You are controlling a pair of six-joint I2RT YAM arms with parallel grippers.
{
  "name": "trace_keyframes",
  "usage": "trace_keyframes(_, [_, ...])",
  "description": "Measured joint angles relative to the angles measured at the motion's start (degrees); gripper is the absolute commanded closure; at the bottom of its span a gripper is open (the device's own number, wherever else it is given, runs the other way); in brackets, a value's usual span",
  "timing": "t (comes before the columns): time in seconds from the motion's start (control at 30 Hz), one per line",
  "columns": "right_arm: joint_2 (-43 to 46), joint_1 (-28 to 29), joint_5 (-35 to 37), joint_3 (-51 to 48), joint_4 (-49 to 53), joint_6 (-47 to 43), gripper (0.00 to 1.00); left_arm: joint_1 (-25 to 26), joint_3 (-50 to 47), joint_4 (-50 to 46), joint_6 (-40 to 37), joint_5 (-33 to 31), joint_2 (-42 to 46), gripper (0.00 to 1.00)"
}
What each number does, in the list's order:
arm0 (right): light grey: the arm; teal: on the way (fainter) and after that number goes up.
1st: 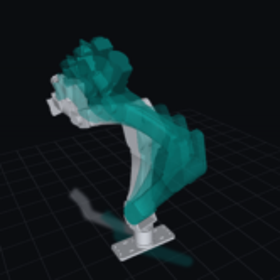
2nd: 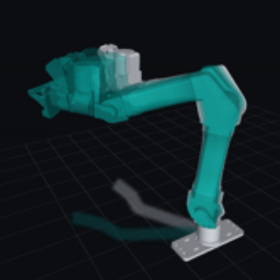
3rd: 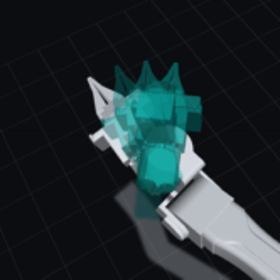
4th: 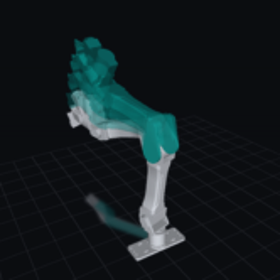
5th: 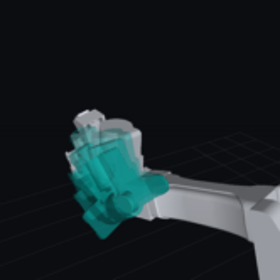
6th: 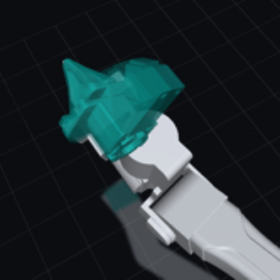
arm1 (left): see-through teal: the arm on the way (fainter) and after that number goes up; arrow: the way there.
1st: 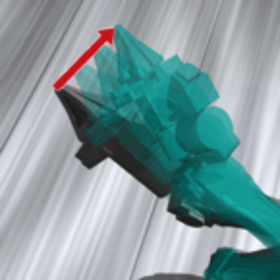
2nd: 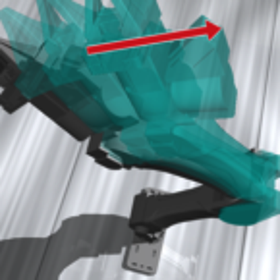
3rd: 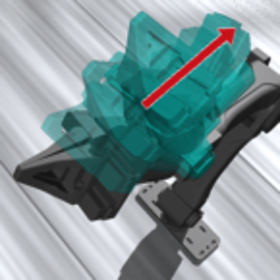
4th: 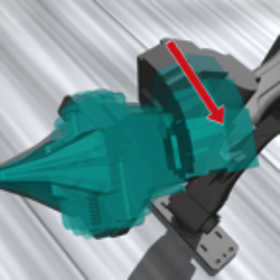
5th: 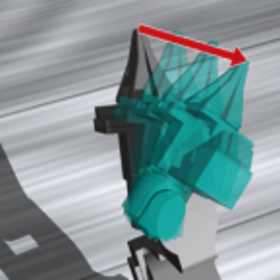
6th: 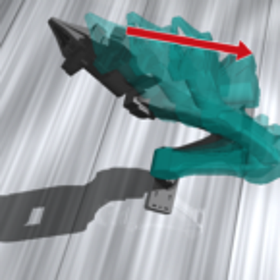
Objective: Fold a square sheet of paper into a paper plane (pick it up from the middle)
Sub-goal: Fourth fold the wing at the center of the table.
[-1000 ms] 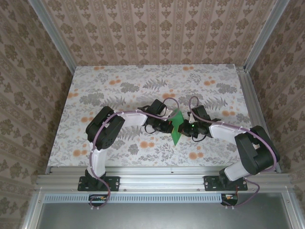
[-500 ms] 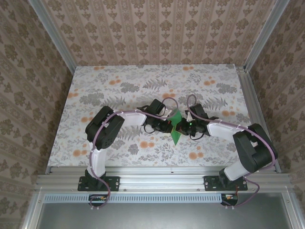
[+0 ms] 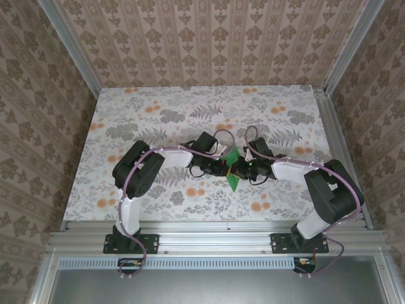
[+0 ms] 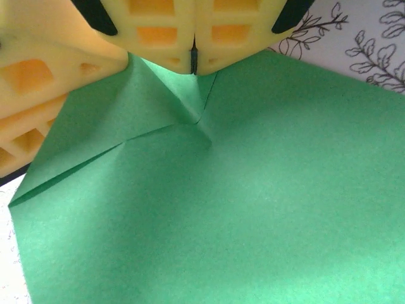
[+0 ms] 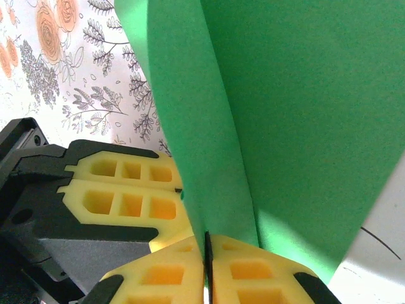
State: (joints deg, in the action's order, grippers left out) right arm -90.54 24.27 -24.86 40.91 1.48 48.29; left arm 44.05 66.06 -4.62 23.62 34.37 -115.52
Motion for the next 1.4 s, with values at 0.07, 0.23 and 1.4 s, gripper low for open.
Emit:
trace_keyframes(0.07, [0.00,0.00,0.00,0.04,0.07,-0.09,0.84,-0.09,-0.11,0.28,0.15,0.26,0.02,1.00])
trace_keyframes(0.23, [0.33,0.00,0.76,0.66,1.86,-0.96,0.81,-0.20,-0.31,0.63,0.15,0.61,0.04,1.00])
trace_keyframes(1.4, [3.50,-3.04,5.27,1.95,3.96,-5.77,0.93,-0.22,-0.15,-0.02,-1.42,0.81,0.11,1.00])
